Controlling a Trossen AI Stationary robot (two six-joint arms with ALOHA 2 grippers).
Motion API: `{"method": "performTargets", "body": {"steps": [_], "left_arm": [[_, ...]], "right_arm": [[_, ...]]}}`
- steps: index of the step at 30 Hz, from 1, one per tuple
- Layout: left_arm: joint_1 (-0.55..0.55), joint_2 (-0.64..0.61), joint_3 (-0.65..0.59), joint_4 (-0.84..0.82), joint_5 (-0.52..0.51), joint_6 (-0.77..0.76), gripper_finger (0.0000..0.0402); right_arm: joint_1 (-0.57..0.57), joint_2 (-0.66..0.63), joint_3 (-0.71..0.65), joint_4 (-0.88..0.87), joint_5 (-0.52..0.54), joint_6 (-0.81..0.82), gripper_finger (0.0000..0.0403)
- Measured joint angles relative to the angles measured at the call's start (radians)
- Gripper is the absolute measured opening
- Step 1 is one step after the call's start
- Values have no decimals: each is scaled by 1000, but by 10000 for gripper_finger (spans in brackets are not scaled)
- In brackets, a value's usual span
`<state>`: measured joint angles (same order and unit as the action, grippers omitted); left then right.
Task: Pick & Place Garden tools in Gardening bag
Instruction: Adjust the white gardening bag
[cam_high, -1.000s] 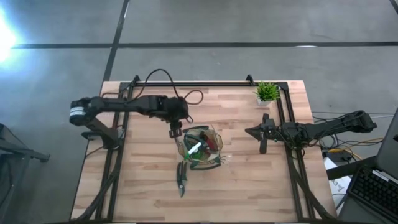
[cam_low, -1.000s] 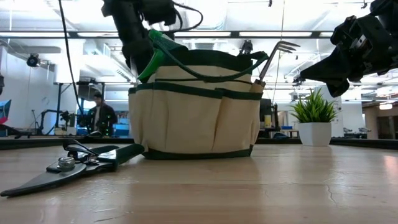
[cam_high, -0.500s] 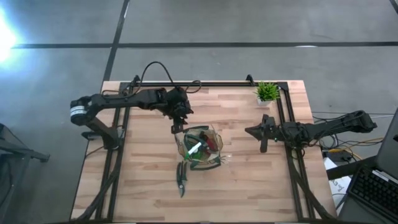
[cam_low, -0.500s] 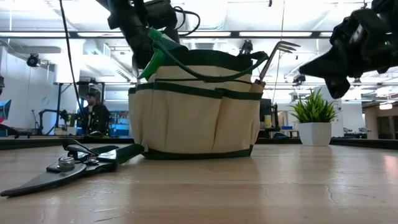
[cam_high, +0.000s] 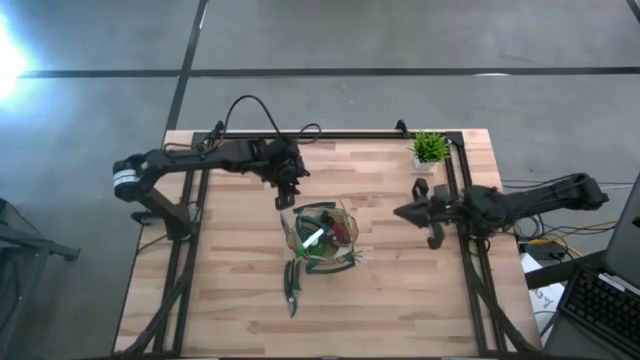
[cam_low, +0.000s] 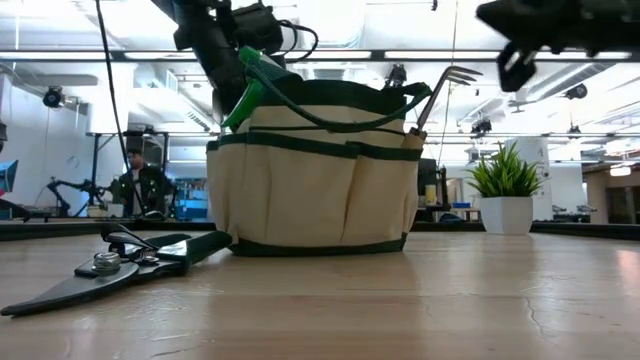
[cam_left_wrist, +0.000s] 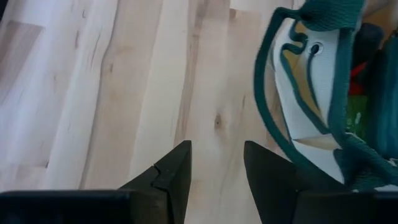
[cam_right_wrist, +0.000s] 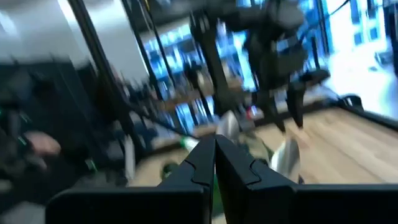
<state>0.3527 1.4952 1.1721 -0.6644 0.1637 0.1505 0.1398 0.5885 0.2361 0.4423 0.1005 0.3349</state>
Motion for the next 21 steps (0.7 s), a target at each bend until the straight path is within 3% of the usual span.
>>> {"method": "performTargets", "body": {"steps": [5,12,21], "left_arm": [[12,1,0,-1,6,-14,149],[12,1,0,-1,88,-20,149],[12,1,-18,12,101,-20,149]], "right_arm": [[0,212,165,-128,-22,2,8],[57,526,400,-151,-273,-21,8],[151,842,631,-273,-311,2,8]]}}
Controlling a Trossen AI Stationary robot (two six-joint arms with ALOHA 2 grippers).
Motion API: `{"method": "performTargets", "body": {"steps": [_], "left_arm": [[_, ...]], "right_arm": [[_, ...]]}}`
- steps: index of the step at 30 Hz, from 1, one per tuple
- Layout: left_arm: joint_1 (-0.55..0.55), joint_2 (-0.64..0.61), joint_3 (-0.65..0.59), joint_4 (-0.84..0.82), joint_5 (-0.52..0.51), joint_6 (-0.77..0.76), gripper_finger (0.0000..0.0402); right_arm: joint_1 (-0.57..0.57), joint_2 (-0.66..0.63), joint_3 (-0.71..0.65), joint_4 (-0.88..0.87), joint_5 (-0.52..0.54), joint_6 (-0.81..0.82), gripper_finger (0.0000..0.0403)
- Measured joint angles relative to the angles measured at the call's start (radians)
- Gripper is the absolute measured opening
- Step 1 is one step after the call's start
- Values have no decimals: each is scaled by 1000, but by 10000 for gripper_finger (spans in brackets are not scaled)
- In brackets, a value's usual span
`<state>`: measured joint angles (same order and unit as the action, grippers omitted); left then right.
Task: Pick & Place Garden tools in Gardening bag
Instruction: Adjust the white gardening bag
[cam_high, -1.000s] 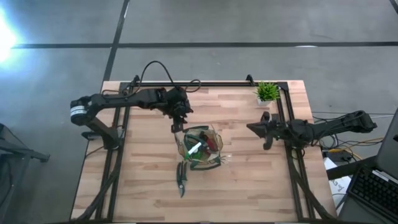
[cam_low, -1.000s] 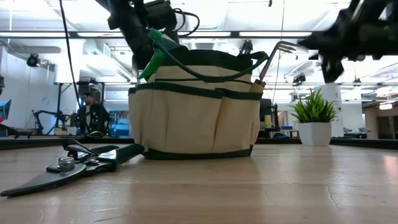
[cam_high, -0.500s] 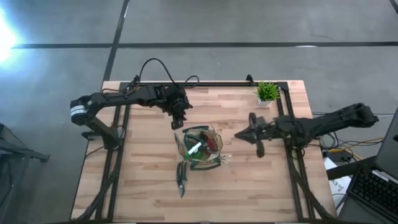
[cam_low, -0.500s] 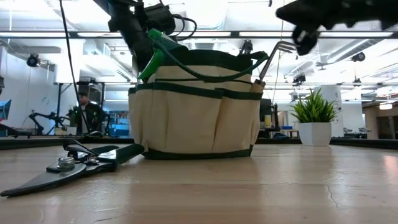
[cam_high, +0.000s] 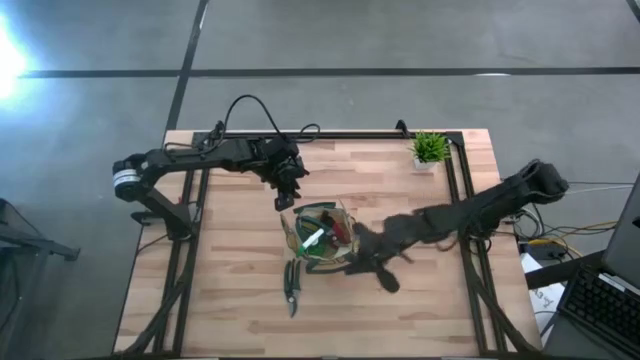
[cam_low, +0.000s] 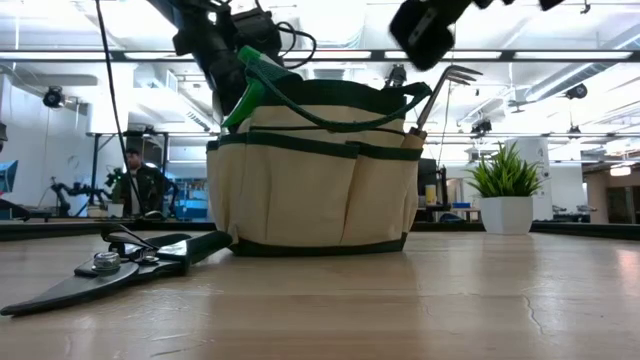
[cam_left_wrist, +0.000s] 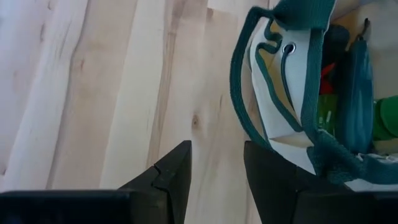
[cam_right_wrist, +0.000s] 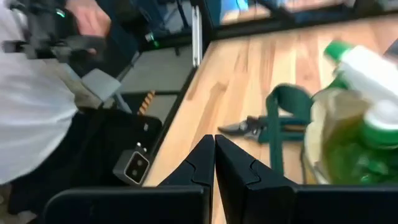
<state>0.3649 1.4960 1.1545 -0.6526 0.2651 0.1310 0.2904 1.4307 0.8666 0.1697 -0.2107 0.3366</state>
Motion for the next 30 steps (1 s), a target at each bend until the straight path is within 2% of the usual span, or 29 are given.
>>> {"method": "performTargets", "body": {"steps": [5,12,22,25,30], "left_arm": [[0,1,-31,25,6,0,149],[0,1,-65,46,49,-12,149],[-6,1,-62,68,128,-29,149],[-14,1,-62,69,160,-41,149],[-38,1,-62,69,182,-53,149]], "right_arm": [[7,125,80,-20,0,1,8],[6,229,204,-217,42,-15,8],[-2,301,399,-606,291,-74,8],[-9,316,429,-666,316,-75,8],[-29,337,451,-666,319,-79,8]]}}
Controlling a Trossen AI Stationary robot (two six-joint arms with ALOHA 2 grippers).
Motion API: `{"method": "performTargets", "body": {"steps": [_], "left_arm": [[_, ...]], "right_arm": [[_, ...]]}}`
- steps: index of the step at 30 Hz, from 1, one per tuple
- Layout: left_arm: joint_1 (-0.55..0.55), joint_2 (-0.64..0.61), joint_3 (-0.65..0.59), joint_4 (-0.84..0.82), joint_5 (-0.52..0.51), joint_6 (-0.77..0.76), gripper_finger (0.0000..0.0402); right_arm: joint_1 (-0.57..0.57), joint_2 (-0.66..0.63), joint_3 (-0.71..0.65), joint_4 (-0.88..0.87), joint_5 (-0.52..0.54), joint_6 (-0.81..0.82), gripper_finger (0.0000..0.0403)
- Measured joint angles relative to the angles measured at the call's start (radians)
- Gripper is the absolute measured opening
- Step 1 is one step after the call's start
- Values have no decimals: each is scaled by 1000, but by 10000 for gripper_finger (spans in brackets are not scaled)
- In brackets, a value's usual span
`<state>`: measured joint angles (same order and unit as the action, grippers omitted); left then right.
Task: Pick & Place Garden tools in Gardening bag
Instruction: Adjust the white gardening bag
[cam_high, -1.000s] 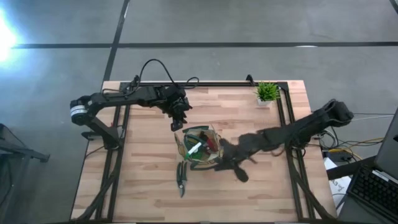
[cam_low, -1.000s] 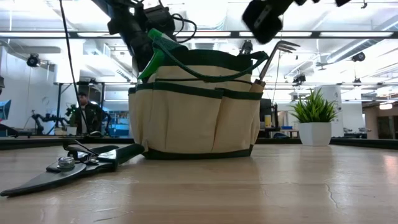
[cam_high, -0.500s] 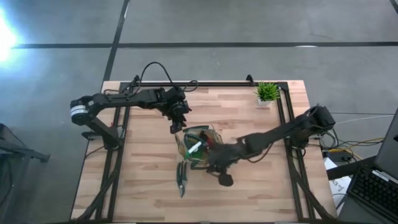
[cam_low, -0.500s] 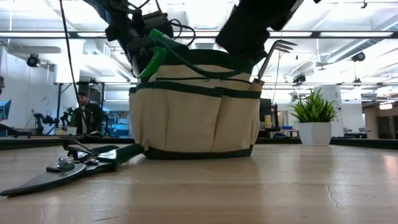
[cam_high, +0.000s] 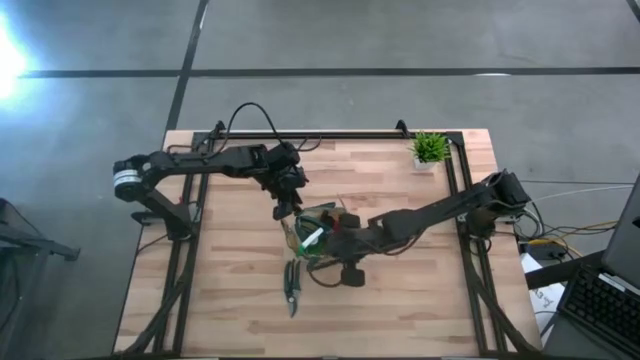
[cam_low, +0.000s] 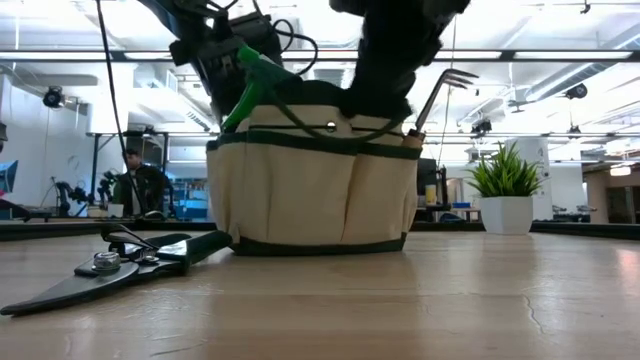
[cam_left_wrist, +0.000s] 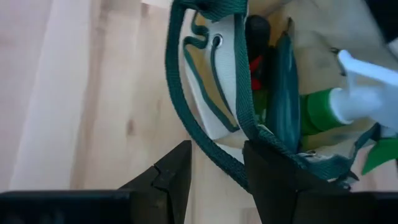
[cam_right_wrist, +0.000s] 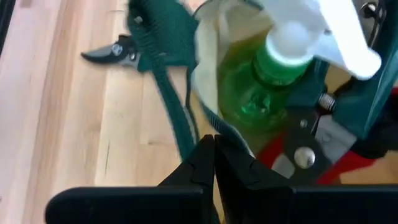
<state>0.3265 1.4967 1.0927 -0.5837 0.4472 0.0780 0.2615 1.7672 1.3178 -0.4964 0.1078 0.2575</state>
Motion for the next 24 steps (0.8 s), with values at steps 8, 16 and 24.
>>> {"method": "performTargets", "body": {"steps": [8,16,24], "left_arm": [[-67,-2,1,-2,8,-3,149],[-118,-2,4,-10,13,9,149],[-116,-5,84,-180,-318,70,149]], "right_arm": [[-33,3,-6,4,70,11,8],[-57,3,-6,3,102,27,8],[-53,-42,-5,-19,52,24,8]]}}
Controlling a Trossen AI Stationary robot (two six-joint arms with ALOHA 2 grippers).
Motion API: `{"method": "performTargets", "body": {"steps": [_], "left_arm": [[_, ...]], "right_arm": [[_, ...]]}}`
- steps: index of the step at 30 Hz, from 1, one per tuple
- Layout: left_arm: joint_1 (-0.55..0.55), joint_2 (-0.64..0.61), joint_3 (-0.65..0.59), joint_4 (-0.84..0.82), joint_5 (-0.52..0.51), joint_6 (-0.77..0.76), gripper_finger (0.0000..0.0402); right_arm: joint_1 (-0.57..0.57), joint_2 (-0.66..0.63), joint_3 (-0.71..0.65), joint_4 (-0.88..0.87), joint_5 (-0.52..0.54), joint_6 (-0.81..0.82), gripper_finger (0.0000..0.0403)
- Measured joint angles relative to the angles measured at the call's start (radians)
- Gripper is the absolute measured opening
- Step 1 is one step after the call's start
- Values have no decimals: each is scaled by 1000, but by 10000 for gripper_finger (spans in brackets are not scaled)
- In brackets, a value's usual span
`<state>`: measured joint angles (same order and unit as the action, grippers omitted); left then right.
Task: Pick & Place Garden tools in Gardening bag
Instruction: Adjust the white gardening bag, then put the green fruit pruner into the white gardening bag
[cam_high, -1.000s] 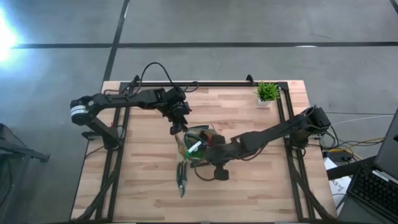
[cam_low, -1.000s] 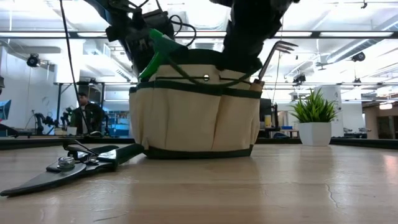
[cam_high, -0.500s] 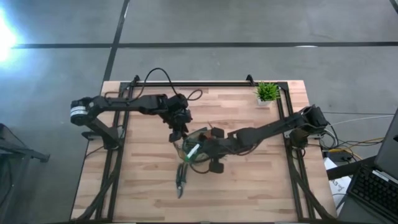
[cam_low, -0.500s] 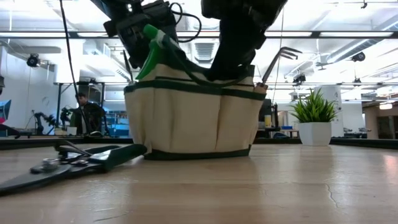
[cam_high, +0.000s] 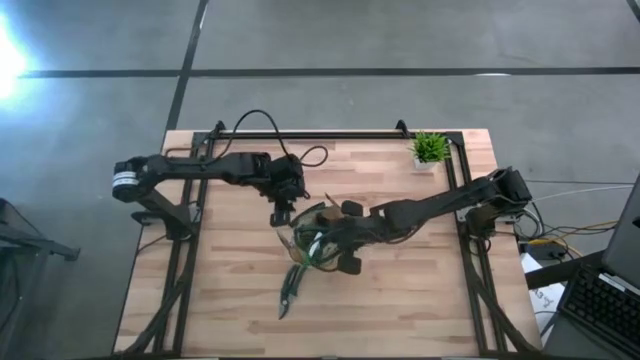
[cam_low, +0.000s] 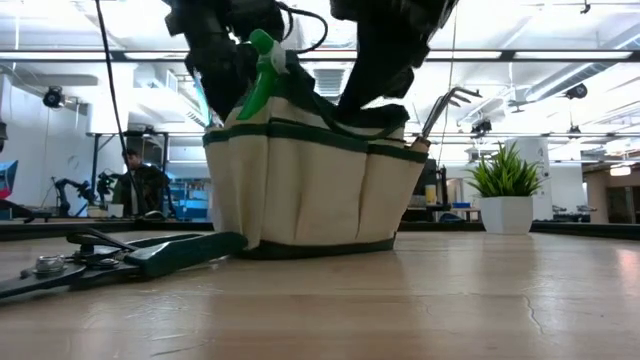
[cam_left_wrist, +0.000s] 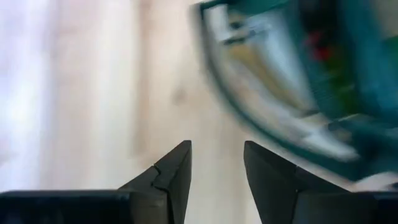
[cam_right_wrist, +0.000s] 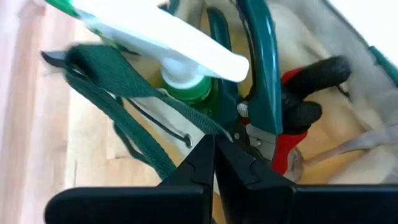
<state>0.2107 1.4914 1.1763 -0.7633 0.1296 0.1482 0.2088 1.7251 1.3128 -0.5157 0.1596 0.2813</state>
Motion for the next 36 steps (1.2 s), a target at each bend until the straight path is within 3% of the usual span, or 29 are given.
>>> {"method": "performTargets", "body": {"steps": [6,12,21,26,36], "left_arm": [[8,-5,76,-195,-151,10,149],[8,-90,51,-242,-174,-28,145],[-6,-412,-172,-32,-173,-322,120],[-34,-570,-316,92,-171,-526,119],[-180,-670,-485,121,-152,-805,122]], "right_arm": [[19,-60,-1,-5,-4,-5,8],[49,-96,-4,-5,-5,-5,8],[75,-138,-5,-92,-2,25,8],[75,-163,-9,-231,89,125,8],[82,-248,-67,-386,185,255,8]]}}
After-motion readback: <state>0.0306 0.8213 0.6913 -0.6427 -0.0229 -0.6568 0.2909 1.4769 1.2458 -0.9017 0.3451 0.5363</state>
